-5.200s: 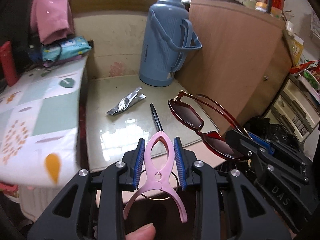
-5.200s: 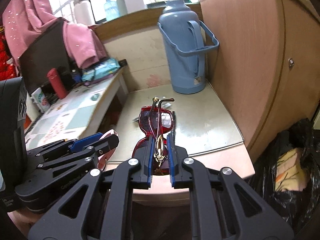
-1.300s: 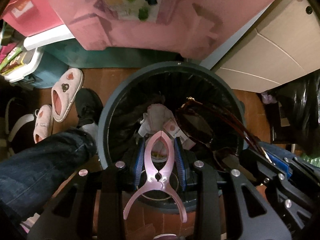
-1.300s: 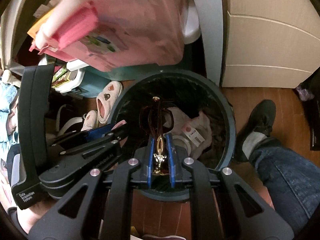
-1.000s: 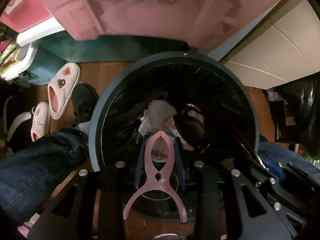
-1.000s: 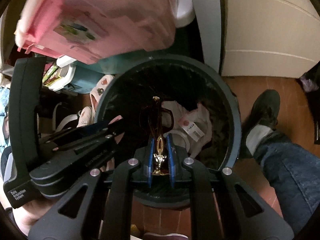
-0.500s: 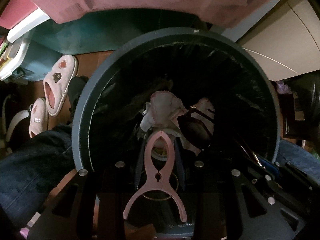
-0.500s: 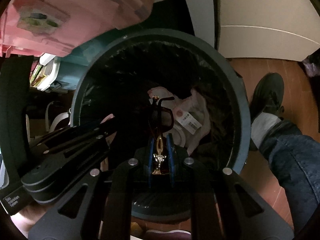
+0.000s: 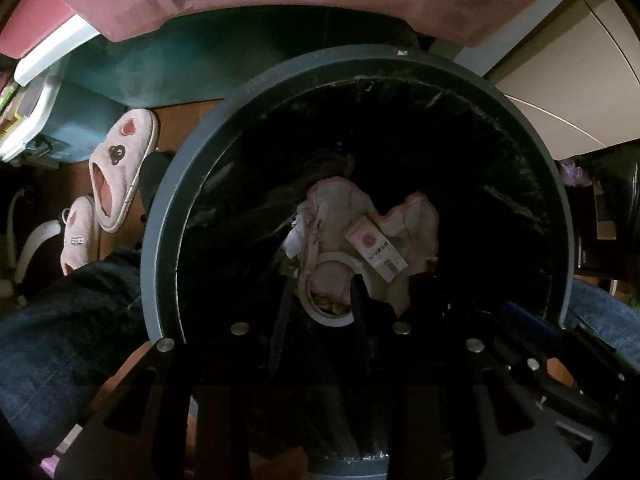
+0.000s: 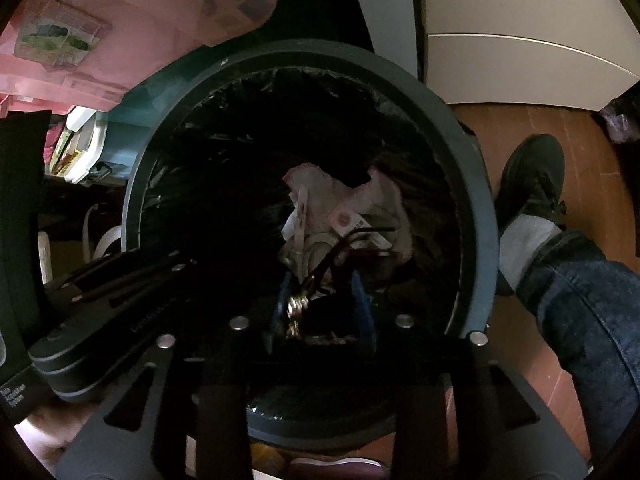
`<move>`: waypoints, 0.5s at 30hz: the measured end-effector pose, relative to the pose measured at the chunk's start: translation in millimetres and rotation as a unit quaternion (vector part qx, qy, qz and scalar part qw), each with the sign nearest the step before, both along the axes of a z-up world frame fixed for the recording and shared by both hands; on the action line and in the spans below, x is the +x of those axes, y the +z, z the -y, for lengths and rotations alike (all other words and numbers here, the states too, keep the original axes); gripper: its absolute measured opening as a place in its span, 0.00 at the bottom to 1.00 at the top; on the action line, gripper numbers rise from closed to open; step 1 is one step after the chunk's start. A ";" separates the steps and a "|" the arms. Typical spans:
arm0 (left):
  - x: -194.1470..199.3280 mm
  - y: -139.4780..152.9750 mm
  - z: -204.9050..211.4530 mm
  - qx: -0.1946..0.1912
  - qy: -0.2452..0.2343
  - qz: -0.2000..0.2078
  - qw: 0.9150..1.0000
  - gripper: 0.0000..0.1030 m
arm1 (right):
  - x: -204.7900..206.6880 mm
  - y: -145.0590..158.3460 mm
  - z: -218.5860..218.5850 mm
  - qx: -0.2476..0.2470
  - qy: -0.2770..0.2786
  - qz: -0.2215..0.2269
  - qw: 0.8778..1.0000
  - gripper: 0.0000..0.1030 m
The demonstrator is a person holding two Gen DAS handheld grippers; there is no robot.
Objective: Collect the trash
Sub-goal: 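Lower both tools into the bin and open them to drop the items, then raise both open tools up away from the bin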
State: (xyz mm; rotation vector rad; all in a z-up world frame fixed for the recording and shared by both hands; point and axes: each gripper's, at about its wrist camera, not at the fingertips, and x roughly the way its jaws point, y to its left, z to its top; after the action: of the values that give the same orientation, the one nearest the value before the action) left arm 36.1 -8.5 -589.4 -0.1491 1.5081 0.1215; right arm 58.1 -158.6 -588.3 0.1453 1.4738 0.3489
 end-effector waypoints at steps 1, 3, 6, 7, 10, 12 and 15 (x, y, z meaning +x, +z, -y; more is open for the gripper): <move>-0.3 1.0 0.4 0.001 0.001 0.002 1.000 0.41 | 0.1 2.0 1.2 -0.004 -0.002 0.004 1.000 0.46; -1.0 3.8 -1.8 0.002 0.008 0.006 1.000 0.48 | 0.5 5.7 4.3 -0.007 -0.010 0.009 1.000 0.55; -1.0 8.4 -4.8 0.006 0.011 0.010 1.000 0.61 | 0.2 12.4 10.9 -0.018 -0.021 0.018 0.999 0.71; -1.0 10.2 -5.8 0.008 0.012 0.012 1.000 0.64 | 0.0 14.2 13.0 -0.021 -0.024 0.022 0.999 0.75; -3.3 18.0 -6.9 0.020 0.013 0.020 1.000 0.79 | -2.4 21.5 19.6 -0.026 -0.027 0.033 0.999 0.84; -4.8 22.9 -6.9 0.033 0.013 0.023 0.999 0.85 | -4.3 26.6 19.7 -0.033 -0.030 0.037 0.998 0.89; -6.8 32.2 -6.7 0.035 0.013 0.027 0.999 0.86 | -7.2 38.0 20.0 -0.029 -0.035 0.047 0.998 0.90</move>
State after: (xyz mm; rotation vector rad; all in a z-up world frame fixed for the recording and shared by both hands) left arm 29.3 -1.8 -557.3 -0.1152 1.4455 0.1900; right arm 50.9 -178.5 -550.2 0.1325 1.3804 0.2520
